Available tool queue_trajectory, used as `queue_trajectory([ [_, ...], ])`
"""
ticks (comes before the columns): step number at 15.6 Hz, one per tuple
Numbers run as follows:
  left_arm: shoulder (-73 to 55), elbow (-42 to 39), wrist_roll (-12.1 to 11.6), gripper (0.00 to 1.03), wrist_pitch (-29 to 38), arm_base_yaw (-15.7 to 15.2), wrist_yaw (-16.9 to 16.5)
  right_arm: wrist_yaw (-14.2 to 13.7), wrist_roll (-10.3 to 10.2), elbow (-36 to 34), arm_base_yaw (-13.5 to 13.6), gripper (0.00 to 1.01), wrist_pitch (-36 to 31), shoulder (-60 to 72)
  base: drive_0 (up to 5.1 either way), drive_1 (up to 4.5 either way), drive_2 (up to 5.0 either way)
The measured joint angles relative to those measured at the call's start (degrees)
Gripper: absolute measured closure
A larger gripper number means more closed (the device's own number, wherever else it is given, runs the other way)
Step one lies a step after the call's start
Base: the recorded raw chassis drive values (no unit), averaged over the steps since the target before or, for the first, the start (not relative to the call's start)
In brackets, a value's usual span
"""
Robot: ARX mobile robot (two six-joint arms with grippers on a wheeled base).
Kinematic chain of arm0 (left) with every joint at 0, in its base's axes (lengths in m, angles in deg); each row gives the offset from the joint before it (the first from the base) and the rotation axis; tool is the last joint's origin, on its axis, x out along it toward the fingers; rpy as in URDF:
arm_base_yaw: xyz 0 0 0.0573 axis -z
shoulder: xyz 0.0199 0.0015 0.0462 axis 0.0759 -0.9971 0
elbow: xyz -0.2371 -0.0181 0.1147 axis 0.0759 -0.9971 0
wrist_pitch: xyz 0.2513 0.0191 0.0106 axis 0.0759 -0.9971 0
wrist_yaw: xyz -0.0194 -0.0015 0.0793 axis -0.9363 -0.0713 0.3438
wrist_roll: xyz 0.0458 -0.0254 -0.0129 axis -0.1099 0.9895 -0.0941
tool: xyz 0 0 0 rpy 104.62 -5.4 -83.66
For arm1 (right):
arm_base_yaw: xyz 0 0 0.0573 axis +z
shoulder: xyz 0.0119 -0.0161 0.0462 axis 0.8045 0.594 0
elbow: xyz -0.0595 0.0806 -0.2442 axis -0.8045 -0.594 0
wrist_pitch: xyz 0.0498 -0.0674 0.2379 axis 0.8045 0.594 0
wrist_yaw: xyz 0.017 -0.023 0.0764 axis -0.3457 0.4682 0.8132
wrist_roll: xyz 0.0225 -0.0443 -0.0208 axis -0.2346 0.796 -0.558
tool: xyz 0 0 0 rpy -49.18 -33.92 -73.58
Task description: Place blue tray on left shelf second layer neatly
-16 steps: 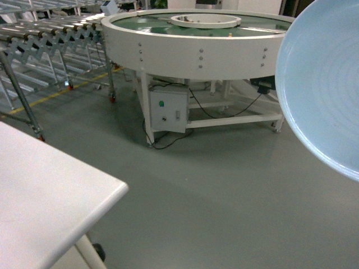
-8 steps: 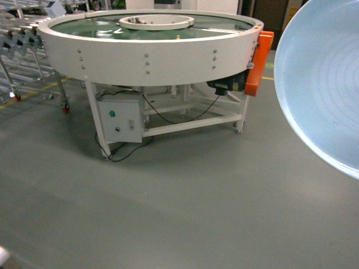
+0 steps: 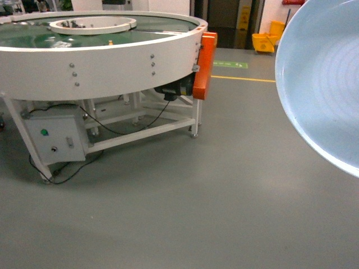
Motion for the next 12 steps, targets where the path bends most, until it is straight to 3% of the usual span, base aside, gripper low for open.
queue_trajectory([
  [12,0.0,0.0,0.0,0.05,-0.2,0.02,-0.02,-0.02,0.0,0.02,-0.02,0.99,-0.15,-0.09,1.7,0.35,-6.4],
])
